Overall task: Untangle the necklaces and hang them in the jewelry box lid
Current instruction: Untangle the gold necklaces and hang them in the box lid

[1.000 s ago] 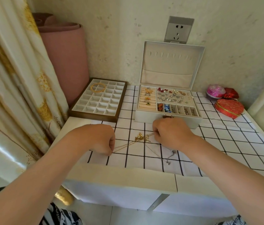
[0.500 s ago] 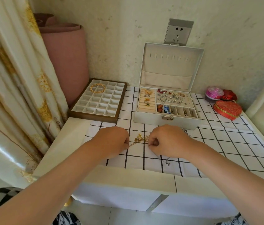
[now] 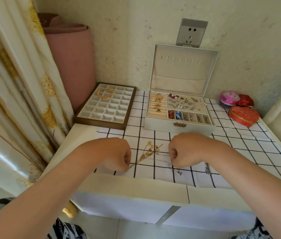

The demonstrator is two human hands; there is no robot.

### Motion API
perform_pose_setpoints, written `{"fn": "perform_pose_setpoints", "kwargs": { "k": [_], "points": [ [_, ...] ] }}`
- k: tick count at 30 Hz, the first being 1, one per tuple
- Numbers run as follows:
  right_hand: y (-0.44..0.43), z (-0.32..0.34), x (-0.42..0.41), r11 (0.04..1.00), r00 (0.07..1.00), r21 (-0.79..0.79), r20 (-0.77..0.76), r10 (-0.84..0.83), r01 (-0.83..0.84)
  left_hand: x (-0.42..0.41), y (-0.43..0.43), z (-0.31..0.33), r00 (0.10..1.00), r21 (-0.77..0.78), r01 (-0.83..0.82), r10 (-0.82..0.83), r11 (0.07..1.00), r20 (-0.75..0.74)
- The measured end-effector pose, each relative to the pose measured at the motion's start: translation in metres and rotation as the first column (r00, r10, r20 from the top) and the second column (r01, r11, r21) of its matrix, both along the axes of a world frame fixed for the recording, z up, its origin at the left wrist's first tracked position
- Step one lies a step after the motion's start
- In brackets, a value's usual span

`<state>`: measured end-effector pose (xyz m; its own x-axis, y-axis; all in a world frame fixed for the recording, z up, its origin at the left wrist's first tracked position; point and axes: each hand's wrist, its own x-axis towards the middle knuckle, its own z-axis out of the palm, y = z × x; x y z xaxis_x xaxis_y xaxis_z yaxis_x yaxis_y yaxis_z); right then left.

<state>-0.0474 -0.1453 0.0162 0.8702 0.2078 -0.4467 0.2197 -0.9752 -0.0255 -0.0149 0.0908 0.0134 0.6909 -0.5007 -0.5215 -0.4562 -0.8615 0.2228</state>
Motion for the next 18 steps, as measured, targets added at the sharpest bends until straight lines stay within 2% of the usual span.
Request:
{"fn": "perform_pose_setpoints", "kwargs": {
  "k": [3,5,8,15,16,18],
  "points": [
    [0.005,-0.008,0.006,0.977,0.973,0.210,0.228,-0.026,-0.023,0.000,-0.002,-0.001,0.999,-0.010,-0.007,0.007,1.000,0.047],
    [0.007,-0.015,0.011,0.972,0.945,0.222,0.327,-0.007,-0.070,-0.001,-0.005,-0.002,0.995,-0.066,0.000,0.007,0.998,0.102],
    [0.004,-0.024,0.013,0.972,0.935,0.221,0.354,-0.009,-0.074,-0.001,-0.008,-0.002,0.994,-0.094,0.024,-0.014,0.995,0.105],
    [0.004,-0.029,0.015,0.972,0.907,0.216,0.421,-0.011,-0.088,0.004,0.001,0.003,0.999,-0.018,0.002,-0.002,1.000,-0.037],
    [0.004,-0.029,0.015,0.975,0.907,0.205,0.421,-0.007,-0.087,0.007,0.000,0.003,1.000,-0.040,-0.007,0.006,0.999,-0.004],
    [0.006,-0.028,0.016,0.975,0.912,0.203,0.410,-0.004,-0.087,0.016,-0.007,-0.001,0.985,-0.155,-0.001,0.028,0.988,0.169]
  ]
}}
